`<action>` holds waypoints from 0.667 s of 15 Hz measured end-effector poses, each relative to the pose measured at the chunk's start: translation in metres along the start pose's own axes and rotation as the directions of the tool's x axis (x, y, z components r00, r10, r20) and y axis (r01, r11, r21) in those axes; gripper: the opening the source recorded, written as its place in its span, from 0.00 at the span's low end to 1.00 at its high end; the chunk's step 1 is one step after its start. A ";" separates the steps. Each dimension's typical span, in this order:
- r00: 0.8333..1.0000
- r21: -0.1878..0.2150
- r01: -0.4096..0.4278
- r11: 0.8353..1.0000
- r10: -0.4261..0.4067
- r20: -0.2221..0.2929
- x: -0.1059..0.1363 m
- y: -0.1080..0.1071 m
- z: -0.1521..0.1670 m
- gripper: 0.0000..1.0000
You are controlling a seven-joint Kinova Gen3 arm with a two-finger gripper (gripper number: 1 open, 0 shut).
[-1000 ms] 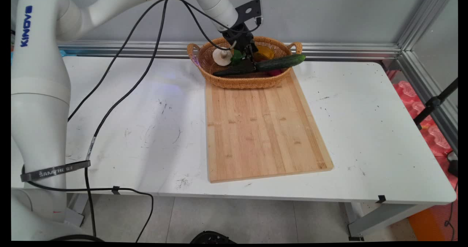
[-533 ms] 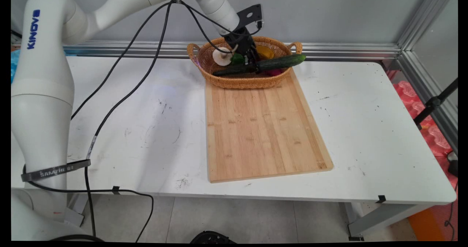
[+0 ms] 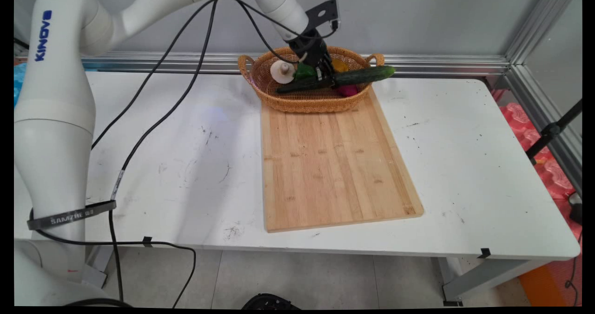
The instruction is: Place the picked object on the cutting board
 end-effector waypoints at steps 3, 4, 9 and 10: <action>1.000 0.003 -0.002 1.000 0.002 -0.014 0.013 0.004 -0.016 0.00; 1.000 0.007 -0.003 1.000 0.003 -0.020 0.021 0.007 -0.025 0.00; 0.999 0.016 -0.005 1.000 0.005 -0.043 0.055 0.021 -0.054 0.00; 0.999 0.016 -0.004 1.000 0.005 -0.047 0.065 0.027 -0.059 0.00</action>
